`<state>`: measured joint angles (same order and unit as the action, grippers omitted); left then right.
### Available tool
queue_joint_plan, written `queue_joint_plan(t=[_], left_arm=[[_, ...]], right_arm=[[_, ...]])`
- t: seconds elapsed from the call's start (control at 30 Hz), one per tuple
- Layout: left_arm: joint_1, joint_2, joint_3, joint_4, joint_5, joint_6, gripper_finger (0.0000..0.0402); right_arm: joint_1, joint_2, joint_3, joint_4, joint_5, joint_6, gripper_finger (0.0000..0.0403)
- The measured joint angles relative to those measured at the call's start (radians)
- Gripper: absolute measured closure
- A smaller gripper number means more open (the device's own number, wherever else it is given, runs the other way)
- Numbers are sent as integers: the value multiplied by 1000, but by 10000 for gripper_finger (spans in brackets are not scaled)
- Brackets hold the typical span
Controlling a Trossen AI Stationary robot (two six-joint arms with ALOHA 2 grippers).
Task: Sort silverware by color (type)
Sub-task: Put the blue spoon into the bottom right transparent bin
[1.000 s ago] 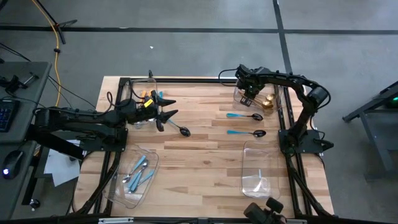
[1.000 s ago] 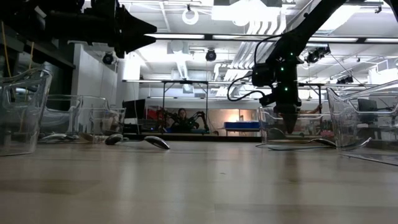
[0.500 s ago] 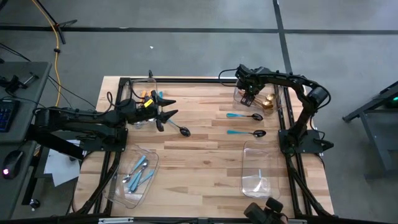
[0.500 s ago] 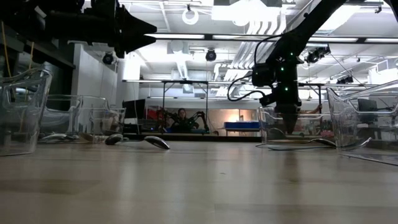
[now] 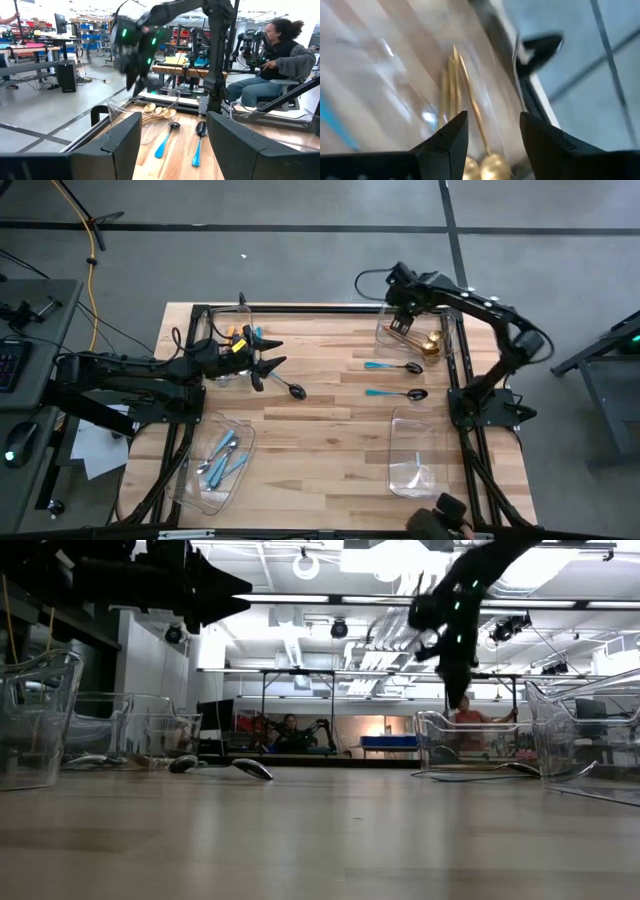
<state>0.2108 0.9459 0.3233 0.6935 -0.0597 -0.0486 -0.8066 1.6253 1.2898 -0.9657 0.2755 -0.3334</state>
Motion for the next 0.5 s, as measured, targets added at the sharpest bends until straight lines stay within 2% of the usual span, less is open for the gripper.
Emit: queue_joint_plan(t=[0.1, 0.23, 0.5], left_arm=[[0, 0, 0, -10, 0, -2, 190], [0, 0, 0, -17, 0, -4, 190], [-1, 0, 0, -10, 0, -27, 190]], right_arm=[[-7, -104, -2, 39, -99, 7, 241], [-12, -265, -74, 141, -263, 37, 241], [54, -543, -358, 469, -488, 151, 241]])
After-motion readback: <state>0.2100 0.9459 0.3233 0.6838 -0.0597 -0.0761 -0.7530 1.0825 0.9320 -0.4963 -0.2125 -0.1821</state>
